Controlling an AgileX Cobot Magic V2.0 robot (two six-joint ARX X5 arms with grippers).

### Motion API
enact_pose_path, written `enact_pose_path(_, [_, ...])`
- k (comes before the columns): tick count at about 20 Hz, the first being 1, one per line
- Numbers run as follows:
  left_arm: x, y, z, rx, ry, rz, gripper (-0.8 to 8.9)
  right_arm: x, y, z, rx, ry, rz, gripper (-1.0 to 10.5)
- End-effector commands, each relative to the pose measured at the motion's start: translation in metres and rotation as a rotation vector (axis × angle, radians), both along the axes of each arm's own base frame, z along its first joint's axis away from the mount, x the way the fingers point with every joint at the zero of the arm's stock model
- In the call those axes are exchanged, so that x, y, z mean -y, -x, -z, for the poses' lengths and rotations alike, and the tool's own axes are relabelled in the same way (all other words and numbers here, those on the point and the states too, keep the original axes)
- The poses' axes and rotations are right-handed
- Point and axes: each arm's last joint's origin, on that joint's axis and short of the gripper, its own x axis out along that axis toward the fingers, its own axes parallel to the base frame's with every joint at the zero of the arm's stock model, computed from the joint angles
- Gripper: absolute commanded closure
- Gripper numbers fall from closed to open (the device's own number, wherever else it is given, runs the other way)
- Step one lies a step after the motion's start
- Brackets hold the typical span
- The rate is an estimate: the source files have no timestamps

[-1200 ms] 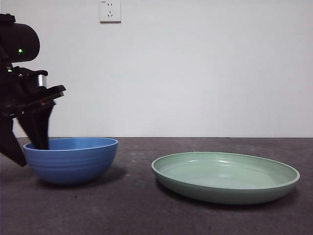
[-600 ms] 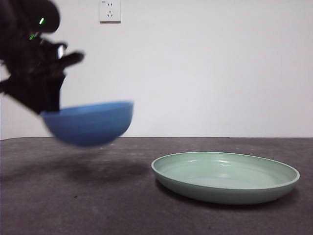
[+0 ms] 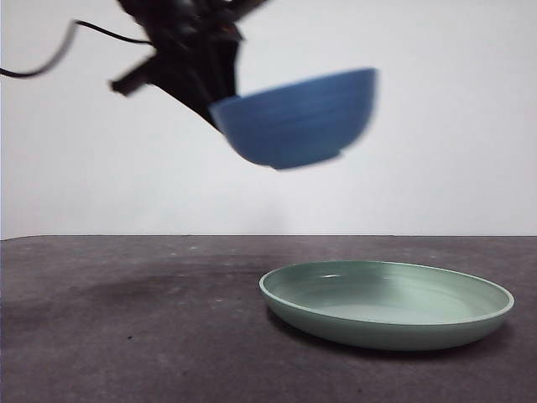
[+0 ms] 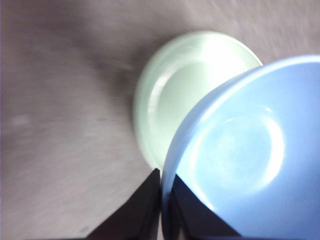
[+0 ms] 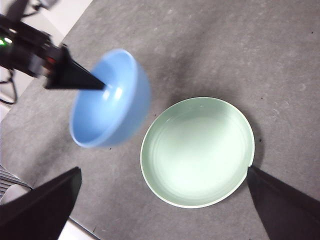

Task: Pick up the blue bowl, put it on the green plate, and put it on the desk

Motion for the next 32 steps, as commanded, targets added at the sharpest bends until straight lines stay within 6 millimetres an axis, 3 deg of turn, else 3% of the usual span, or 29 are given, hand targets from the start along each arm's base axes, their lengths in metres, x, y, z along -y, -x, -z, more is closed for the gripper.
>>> enact_pose_path(1, [0.029,-0.006,0.011,-0.011,-0.022,0.035,7.99,0.000,0.000,-0.005,0.020,0.001,-0.007,3.5])
enact_pose_path(3, [0.052,-0.010,0.026,-0.004,-0.091,0.076,7.99,0.000,0.000,-0.005,0.020,0.002,-0.007,3.5])
enact_pose_path(11, [0.099,-0.035,0.071,-0.045,-0.197,0.145,7.99,0.000,0.000,-0.004,0.018,0.001,-0.007,3.5])
enact_pose_path(18, [0.107,-0.044,0.087,-0.054,-0.221,0.141,7.99,0.000,0.000,-0.004,0.018,0.001,-0.007,3.5])
enact_pose_path(26, [0.106,-0.044,0.088,-0.047,-0.237,0.132,7.71,0.000,0.001,-0.004,0.012,0.001,-0.007,3.5])
enact_pose_path(28, [0.106,-0.044,0.088,-0.048,-0.237,0.131,6.65,0.000,0.001,-0.004,0.011,0.001,-0.007,3.5])
enact_pose_path(32, [0.107,-0.044,0.087,-0.045,-0.235,0.136,3.37,0.000,0.001,-0.004,0.011,0.001,-0.007,3.5])
